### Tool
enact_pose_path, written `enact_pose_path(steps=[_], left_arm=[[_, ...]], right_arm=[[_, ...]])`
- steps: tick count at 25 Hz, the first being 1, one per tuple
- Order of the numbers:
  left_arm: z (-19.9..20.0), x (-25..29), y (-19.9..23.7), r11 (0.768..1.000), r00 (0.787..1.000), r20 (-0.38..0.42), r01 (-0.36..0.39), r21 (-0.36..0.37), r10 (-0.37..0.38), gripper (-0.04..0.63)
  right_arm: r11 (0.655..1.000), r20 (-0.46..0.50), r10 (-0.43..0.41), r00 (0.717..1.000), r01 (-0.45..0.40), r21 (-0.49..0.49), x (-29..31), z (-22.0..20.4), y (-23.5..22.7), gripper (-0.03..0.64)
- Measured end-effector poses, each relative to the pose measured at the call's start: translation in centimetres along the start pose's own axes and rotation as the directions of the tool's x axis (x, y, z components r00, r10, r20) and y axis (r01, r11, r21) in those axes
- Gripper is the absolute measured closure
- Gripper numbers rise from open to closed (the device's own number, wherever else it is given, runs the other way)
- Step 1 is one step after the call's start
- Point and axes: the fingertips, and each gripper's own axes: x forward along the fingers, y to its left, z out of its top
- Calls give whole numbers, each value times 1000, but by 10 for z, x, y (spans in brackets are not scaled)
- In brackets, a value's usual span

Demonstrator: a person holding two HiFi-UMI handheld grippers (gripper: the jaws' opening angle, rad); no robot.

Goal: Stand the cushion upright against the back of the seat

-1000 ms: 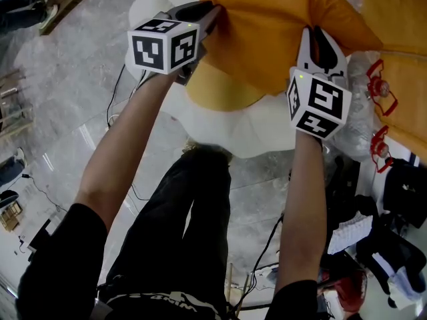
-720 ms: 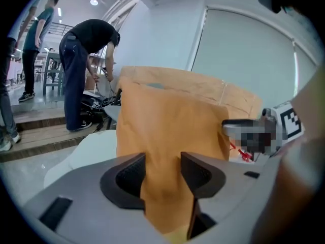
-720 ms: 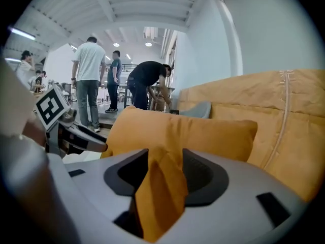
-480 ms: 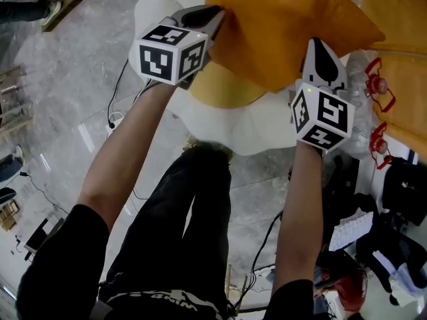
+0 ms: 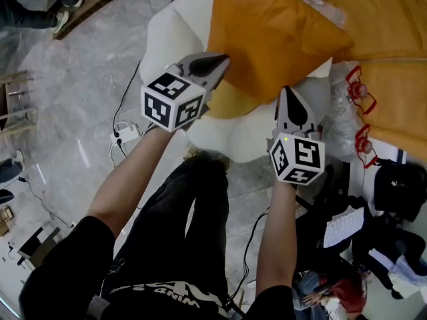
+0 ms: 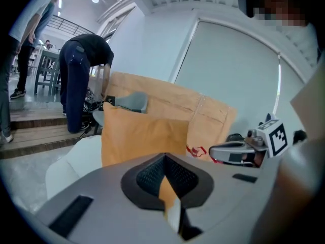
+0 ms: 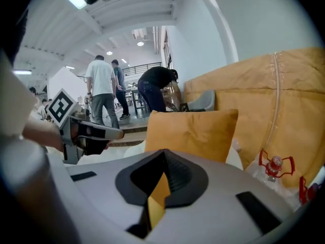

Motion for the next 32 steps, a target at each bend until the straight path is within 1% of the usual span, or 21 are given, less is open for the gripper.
enact_pose_path(steps=[4, 7, 9, 11, 13, 15, 17, 18, 20, 24, 27, 32], left_arm=[[15, -64, -58, 999, 999, -11, 44, 1, -44, 589], [29, -112, -103, 996, 996, -19, 82, 18, -81, 589], [40, -145, -133, 994, 994, -17, 104, 22, -104, 588], [57, -176, -161, 991, 992, -4, 129, 31, -129, 589], [78, -200, -186, 984, 985, 13, 171, 50, -172, 588], [98, -216, -206, 973, 976, 22, 215, 86, -218, 588], [116, -231, -221, 964, 969, 32, 238, 120, -244, 588], [123, -239, -227, 961, 967, 39, 245, 126, -252, 589], [134, -255, -238, 960, 963, 60, 253, 115, -261, 589], [153, -272, -237, 969, 963, 115, 236, 79, -244, 588], [164, -278, -232, 974, 963, 154, 208, 85, -219, 589], [179, -281, -230, 977, 962, 187, 183, 108, -201, 589]], right_arm=[[998, 2, 48, 999, -48, 50, -71, 24, 39, 595], [992, 36, 56, 998, -60, 111, -124, 52, 60, 595], [986, 49, 80, 996, -86, 141, -161, 65, 78, 594], [982, 56, 112, 992, -119, 148, -196, 78, 98, 595], [979, 75, 144, 987, -153, 138, -221, 96, 116, 595], [975, 110, 175, 978, -188, 118, -235, 120, 133, 595], [970, 146, 205, 968, -221, 106, -246, 142, 149, 595], [966, 162, 218, 962, -237, 103, -252, 152, 157, 594], [958, 189, 241, 952, -264, 109, -261, 167, 170, 594], [946, 237, 267, 934, -301, 120, -266, 192, 179, 594], [943, 260, 274, 926, -311, 115, -265, 202, 176, 595], [941, 272, 283, 920, -321, 107, -261, 213, 169, 595]])
